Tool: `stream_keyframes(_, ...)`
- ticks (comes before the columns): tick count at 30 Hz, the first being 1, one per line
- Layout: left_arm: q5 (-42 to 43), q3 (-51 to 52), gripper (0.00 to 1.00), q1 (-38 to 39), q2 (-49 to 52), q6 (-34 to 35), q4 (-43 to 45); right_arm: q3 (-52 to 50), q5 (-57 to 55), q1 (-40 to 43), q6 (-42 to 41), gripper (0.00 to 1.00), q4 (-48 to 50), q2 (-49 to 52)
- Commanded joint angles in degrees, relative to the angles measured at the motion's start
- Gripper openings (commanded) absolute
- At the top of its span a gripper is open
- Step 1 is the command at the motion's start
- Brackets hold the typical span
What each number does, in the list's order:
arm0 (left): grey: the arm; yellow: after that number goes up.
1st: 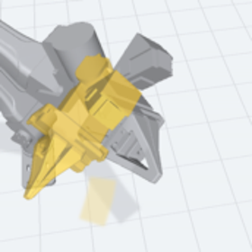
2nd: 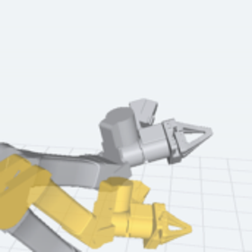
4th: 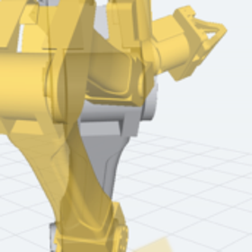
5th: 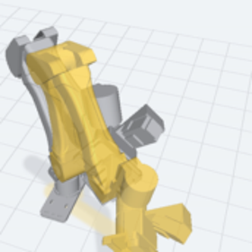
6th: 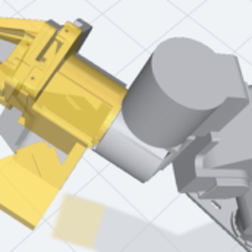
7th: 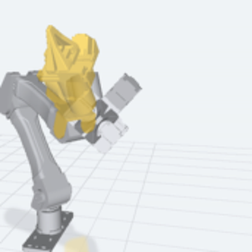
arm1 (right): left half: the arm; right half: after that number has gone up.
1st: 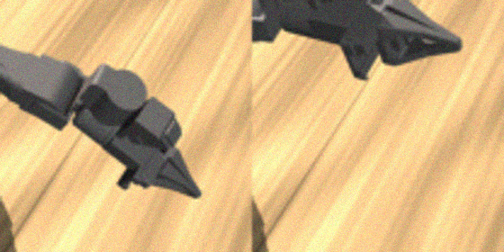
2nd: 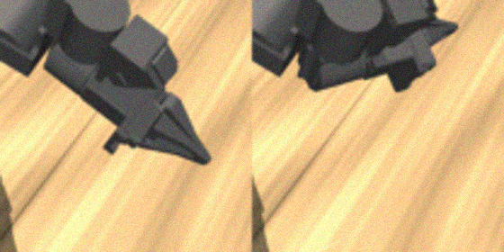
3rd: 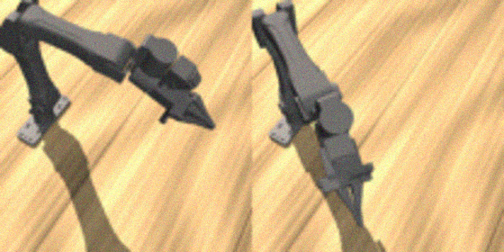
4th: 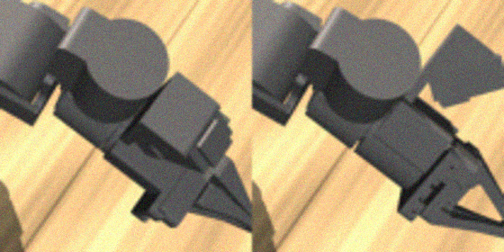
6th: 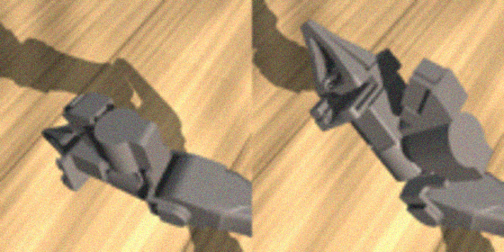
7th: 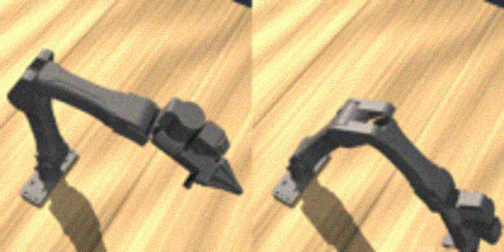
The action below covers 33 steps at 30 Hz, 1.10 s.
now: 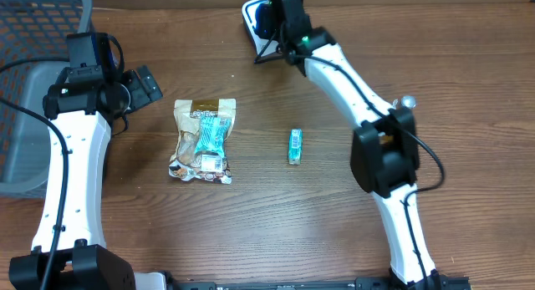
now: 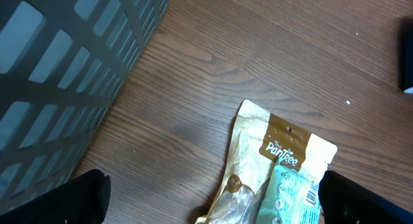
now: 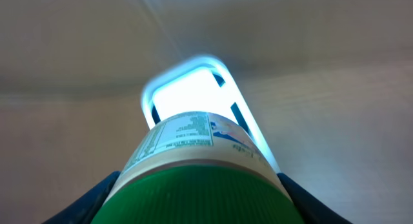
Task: Scan the item barcode
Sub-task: 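Move the jar right and lower it onto the table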
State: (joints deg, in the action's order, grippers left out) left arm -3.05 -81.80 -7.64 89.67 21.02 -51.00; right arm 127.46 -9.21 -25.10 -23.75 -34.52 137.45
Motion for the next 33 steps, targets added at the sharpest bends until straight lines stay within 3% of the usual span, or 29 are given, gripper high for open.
stream_keyframes(1,-0.3,-0.4,0.99,-0.6,0.2,-0.2,0.2,1.2,-0.6,0.8,0.0,0.08,-11.1,-7.7)
stream_keyframes(8,-0.3,-0.4,0.99,-0.6,0.2,-0.2,0.2,0.3,-0.6,3.1,-1.8,0.11,-44.9,-7.1)
stream_keyframes(11,-0.3,-0.4,1.00,-0.6,0.2,-0.2,0.2,-3.0,-0.4,3.8,-1.9,0.13,-50.3,-7.0)
stream_keyframes(21,-0.3,-0.4,0.99,-0.6,0.2,-0.2,0.2,-16.8,-0.3,6.9,-2.0,0.25,-47.2,-7.0)
stream_keyframes(25,-0.3,-0.4,1.00,-0.6,0.2,-0.2,0.2,-18.0,-0.2,7.9,-2.0,0.43,-47.0,-7.0)
stream_keyframes(26,-0.3,-0.4,0.99,-0.6,0.2,-0.2,0.2,-18.0,-0.2,8.0,-2.0,0.55,-47.0,-7.0)
stream_keyframes(29,-0.3,-0.4,0.99,-0.6,0.2,-0.2,0.2,-18.0,-0.2,8.2,-1.9,0.71,-47.0,-7.0)
stream_keyframes(33,-0.3,-0.4,1.00,-0.6,0.2,-0.2,0.2,-18.0,-0.2,8.2,-1.9,0.75,-47.0,-7.0)
